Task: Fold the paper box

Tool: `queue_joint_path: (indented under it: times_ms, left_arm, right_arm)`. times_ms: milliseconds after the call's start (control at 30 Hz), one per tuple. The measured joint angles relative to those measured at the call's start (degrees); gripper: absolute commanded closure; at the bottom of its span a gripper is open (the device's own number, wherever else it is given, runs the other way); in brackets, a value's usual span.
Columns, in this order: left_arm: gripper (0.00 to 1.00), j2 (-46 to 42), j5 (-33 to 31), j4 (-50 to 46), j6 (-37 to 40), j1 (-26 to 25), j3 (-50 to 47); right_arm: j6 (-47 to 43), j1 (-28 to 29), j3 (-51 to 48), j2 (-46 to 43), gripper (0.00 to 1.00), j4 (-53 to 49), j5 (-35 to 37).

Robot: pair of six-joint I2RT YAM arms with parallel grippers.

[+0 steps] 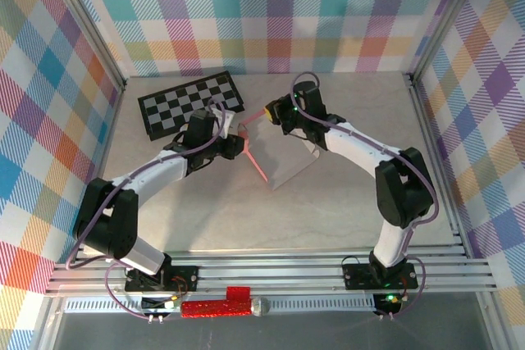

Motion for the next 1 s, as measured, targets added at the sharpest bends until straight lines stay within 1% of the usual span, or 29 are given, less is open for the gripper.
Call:
queue_joint_path:
  times_ms: [300,433,567,700,1000]
  left_arm:
    - [0.74,-3.8,2.2,-1.0,-1.5,-0.1,2.5]
    - [0.73,-4.0,2.8,-1.6,-1.7,-0.4,2.5]
    - [0.73,-3.9,2.9,-1.7,-2.2,-1.2,2.1]
    - [0.73,-3.5,2.5,0.1,-2.8,-2.0,-0.6]
    - [0.73,1.3,0.5,4.2,-3.8,-2.4,-4.4]
  right_arm:
    - [0.0,0.1,3.8,-5.0,1.00,-7.8,2.1]
    - [0.7,0.1,3.7,-5.4,1.00,-8.8,2.3]
    - [1.4,0.3,1.4,-5.3,1.00,-5.8,2.2]
    - [1.3,0.8,-0.9,-4.5,1.00,-2.4,2.0]
    - [0.5,1.3,-6.0,-0.5,1.00,5.3,1.2]
